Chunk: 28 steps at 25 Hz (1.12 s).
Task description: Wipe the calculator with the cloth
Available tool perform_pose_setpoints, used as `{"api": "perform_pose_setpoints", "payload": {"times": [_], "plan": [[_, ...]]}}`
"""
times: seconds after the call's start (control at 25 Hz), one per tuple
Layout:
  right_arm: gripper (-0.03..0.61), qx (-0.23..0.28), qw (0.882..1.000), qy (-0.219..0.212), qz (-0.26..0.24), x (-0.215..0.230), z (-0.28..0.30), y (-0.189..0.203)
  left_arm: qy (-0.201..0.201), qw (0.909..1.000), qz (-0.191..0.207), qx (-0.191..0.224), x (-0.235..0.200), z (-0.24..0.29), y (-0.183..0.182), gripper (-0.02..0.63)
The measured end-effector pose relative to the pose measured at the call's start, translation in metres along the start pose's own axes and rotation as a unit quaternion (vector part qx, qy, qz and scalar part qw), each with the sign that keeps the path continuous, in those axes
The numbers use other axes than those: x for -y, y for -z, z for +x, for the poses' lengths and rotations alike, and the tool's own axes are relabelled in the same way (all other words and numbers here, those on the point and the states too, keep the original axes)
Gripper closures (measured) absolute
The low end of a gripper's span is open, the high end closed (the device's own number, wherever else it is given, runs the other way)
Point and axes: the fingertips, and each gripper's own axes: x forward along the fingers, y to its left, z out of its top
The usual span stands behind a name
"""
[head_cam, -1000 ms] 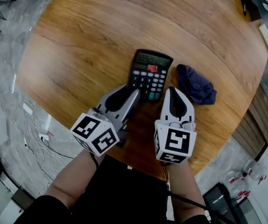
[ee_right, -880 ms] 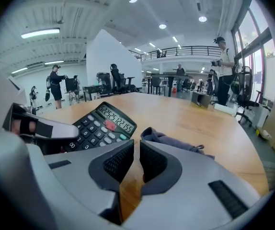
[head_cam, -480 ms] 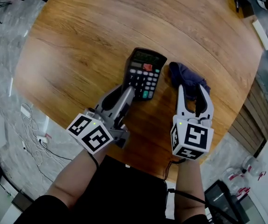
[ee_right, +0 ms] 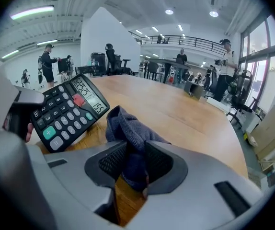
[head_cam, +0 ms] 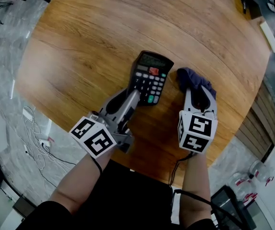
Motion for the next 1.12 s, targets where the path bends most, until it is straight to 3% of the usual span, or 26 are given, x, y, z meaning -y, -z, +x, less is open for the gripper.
{"api": "perform_pose_setpoints", "payload": {"times": [0.28, 0.48, 0.68, 0.96, 1.12], "plan": [[0.511, 0.044, 0.998, -0.010, 0.047, 0.007, -0.014, -0.010, 0.021, 0.9995, -0.024, -0.002, 0.005, -0.003, 0.003, 0.545], [0.513, 0.123, 0.990, -0.029, 0.069, 0.003, -0.058, -0.053, 0.027, 0.9991, -0.032, -0.002, 0.014, -0.008, 0.009, 0.545], [0.513, 0.171, 0.981, -0.078, 0.042, -0.038, -0.082, -0.087, 0.042, 0.9989, -0.022, 0.001, 0.032, -0.012, 0.013, 0.545], [0.512, 0.175, 0.980, -0.091, 0.022, -0.057, -0.079, -0.088, 0.059, 0.9981, -0.019, 0.003, 0.051, -0.018, 0.026, 0.546], [0.512, 0.170, 0.978, -0.124, -0.002, -0.081, -0.089, -0.080, 0.058, 0.9981, -0.021, 0.009, 0.050, -0.024, 0.027, 0.545]]}}
